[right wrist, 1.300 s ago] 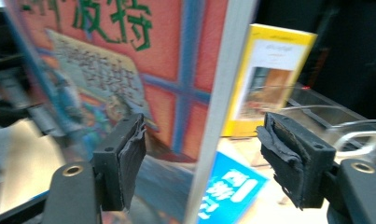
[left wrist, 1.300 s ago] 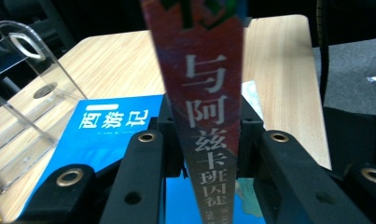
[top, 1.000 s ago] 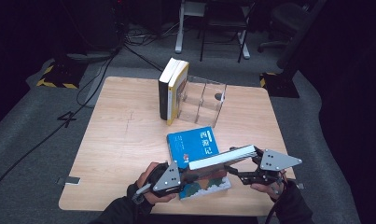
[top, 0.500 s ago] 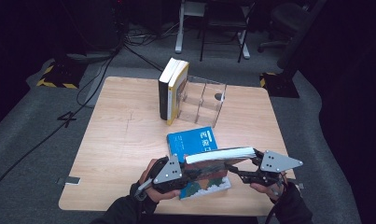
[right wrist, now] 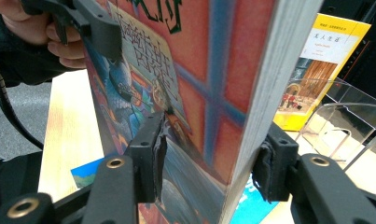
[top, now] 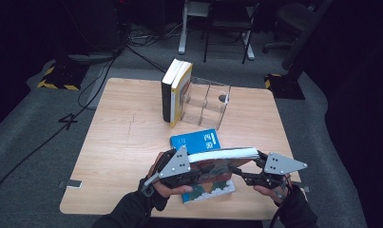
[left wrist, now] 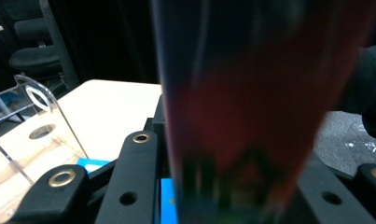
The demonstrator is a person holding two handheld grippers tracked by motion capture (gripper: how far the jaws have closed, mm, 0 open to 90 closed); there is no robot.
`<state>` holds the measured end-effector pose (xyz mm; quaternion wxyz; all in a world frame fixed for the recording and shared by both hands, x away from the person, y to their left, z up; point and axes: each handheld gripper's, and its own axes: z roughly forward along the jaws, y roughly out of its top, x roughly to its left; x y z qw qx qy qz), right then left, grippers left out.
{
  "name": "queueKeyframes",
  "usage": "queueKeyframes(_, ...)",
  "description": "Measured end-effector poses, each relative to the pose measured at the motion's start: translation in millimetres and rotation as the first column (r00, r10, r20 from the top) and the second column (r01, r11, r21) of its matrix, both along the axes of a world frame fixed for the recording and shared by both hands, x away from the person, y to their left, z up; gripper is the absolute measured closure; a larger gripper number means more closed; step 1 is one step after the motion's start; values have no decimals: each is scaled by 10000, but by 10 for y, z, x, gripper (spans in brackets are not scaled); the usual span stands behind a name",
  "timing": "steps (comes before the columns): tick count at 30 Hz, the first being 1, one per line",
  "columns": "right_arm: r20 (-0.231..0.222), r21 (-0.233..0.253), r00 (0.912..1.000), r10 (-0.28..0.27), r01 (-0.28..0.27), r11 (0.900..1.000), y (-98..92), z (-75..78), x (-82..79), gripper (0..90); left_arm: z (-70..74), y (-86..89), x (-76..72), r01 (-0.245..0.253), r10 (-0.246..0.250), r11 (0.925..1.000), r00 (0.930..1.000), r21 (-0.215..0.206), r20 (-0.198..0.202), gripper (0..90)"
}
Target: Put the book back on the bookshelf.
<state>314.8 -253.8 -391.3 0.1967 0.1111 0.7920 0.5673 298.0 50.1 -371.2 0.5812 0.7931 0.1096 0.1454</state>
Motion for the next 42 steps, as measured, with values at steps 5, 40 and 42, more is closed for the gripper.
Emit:
queueKeyframes(5,-5,-22,9999,-108,108,9999,14,4,1,503,14,-21,24,36,-36,10000,10000,-7,16,689)
queueKeyframes(40,-487,36,9947,-904,906,9959,-98,-30,76,394,89,-45,202,-264,261,9993,9996,-255,-148,737)
queueKeyframes(42,-634,-19,9933,-968,968,9953,-119,-45,88,387,92,-44,224,-286,283,9993,9995,-241,-137,737)
